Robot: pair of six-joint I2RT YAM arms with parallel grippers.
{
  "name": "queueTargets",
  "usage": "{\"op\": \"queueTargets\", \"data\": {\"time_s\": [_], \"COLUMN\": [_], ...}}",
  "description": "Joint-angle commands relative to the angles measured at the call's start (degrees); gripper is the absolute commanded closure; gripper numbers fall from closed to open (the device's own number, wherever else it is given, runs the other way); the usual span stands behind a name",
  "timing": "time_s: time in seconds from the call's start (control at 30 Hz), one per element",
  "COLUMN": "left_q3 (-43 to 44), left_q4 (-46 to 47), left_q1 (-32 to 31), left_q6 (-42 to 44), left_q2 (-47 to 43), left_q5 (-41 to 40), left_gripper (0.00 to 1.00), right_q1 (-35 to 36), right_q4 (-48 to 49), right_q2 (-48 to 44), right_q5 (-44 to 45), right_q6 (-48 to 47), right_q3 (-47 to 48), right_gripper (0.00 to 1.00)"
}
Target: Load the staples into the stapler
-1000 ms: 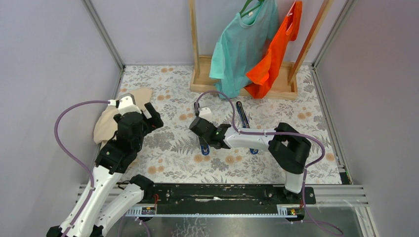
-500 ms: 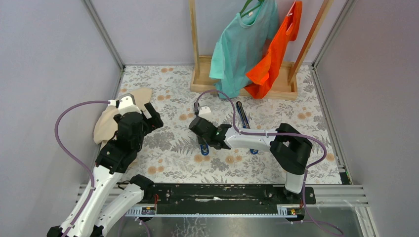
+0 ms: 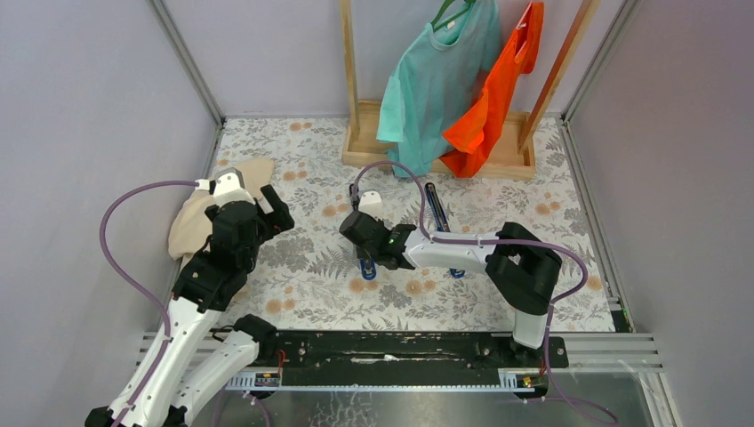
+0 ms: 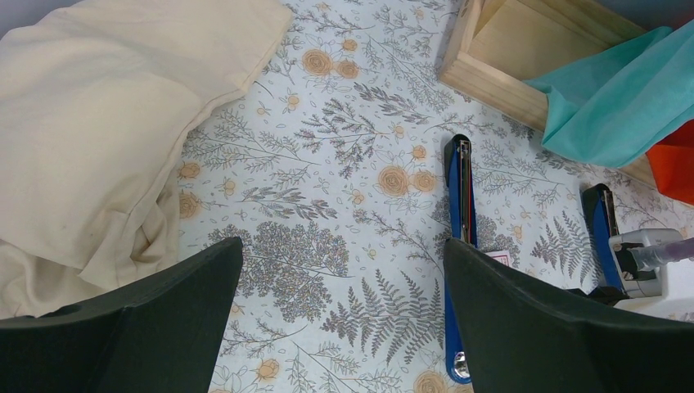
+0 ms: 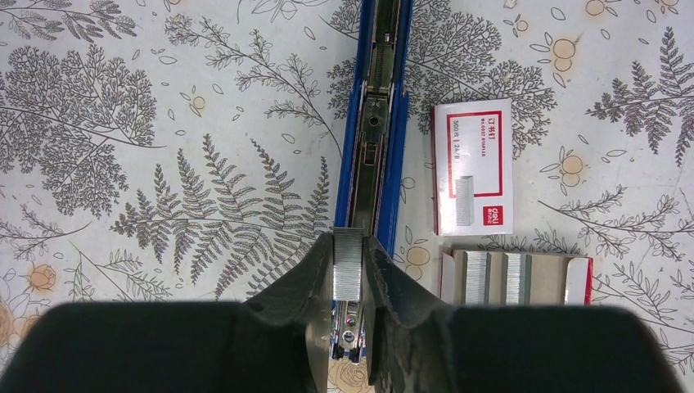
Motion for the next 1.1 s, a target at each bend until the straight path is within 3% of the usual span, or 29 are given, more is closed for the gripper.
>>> {"op": "queueTargets", "data": {"time_s": [0.0, 1.07], "left_q3": [-0.6, -0.8], "left_q4": [3.8, 3.8], "left_q1": [0.5, 0.7], "left_q6": [1.1, 1.1], "left_q2": [-0.2, -0.4], "left_q5": [0.2, 0.6], "left_gripper": [0.0, 0.0], "right_q1": [0.6, 1.5], "right_q4": [-0.2, -3.2], "right_q2": [-0.2, 1.7], "right_q5": [2.4, 3.1], "right_q6": [1.4, 2.6], "right_q3": [1.3, 2.7], "right_gripper": [0.82, 0.82]}}
